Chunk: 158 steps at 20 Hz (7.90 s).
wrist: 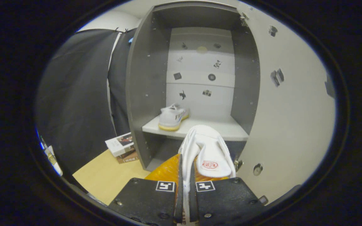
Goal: Open the shoe cabinet door, grab the shoes and put them into the shoe cabinet, then close the shoe cabinet door.
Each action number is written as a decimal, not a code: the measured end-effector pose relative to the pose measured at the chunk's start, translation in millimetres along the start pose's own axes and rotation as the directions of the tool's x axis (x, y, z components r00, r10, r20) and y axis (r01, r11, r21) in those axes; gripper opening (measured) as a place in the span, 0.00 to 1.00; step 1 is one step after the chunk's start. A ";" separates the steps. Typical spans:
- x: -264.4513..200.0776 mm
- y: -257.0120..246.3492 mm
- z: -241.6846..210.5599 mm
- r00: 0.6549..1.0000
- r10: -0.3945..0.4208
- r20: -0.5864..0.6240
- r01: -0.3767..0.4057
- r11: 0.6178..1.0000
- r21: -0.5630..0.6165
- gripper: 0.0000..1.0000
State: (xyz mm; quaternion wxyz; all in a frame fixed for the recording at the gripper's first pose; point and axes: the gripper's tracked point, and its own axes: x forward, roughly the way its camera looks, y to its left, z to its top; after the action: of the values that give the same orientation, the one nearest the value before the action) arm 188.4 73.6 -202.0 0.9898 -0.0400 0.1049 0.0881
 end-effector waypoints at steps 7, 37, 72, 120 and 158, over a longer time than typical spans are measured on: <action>61.3 -18.9 79.2 0.996 -0.066 0.064 0.065 0.998 0.016 0.11; 258.4 -41.6 57.2 0.966 -0.097 -0.239 0.107 0.994 0.033 0.15; -248.6 10.4 80.6 0.985 -0.078 0.154 0.061 0.992 0.112 1.00; -263.5 -193.5 58.2 0.994 -0.025 0.106 0.018 0.998 0.066 0.93; -185.3 -24.3 126.7 0.987 -0.060 0.149 0.048 0.995 0.083 1.00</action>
State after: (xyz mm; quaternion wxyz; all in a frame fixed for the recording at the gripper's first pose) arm 40.0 31.4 -37.2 0.9977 0.0033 0.0318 0.0597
